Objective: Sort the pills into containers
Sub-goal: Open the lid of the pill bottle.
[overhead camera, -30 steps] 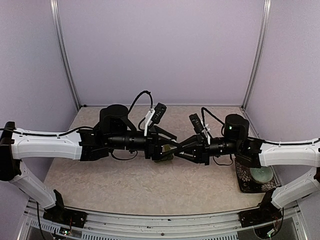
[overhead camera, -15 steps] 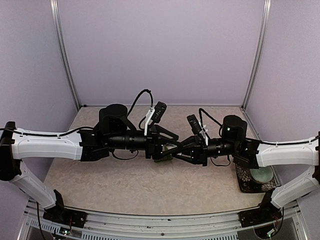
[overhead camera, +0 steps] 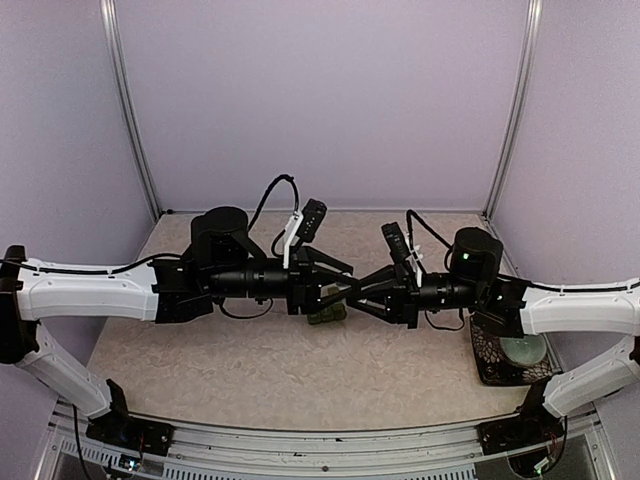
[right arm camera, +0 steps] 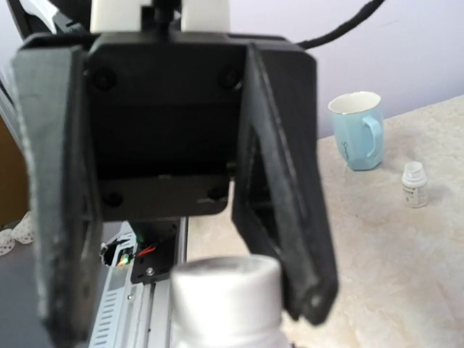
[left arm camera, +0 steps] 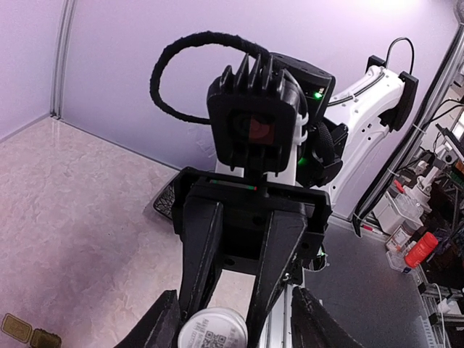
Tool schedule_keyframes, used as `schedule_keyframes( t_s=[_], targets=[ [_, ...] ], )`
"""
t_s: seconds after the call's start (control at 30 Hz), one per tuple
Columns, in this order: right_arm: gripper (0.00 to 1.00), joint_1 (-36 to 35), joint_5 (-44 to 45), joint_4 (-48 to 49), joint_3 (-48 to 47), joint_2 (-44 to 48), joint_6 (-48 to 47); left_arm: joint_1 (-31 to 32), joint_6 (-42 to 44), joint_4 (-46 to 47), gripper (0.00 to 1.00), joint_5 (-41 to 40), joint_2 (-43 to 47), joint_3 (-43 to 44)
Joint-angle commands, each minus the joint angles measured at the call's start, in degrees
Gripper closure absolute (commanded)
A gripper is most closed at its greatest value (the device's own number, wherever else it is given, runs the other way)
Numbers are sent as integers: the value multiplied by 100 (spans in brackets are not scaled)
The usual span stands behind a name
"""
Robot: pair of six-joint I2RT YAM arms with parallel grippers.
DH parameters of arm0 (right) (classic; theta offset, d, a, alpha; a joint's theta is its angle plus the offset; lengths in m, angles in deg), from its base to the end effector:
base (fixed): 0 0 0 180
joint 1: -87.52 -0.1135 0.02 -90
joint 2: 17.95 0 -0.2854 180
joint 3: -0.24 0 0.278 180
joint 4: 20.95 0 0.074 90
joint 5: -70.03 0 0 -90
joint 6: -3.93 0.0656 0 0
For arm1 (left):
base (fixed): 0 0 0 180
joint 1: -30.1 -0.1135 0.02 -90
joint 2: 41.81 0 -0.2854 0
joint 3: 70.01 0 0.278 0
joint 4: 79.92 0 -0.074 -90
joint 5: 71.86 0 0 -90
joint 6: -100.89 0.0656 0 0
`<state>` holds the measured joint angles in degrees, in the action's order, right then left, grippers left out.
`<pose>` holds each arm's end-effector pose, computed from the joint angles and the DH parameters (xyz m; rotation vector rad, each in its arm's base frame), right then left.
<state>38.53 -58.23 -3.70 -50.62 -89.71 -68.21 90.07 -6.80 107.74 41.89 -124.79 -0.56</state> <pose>0.1765 0.2648 0.2774 -1.0104 1.5213 1.4003 0.1717 -0.3498 0.3180 0.9813 1.5774 -1.3318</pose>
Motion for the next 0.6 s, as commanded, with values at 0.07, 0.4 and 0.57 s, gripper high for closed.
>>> schedule_keyframes(
  t_s=[0.07, 0.4, 0.57],
  targets=[
    [100, 101, 328, -158, 59, 183, -57, 77, 54, 30, 53, 105, 233, -91],
    [100, 100, 276, -164, 81, 220, -59, 59, 22, 3, 72, -78, 252, -107],
    [100, 100, 273, -231, 70, 242, -102, 37, -7, -17, 76, -178, 273, -138]
  ],
)
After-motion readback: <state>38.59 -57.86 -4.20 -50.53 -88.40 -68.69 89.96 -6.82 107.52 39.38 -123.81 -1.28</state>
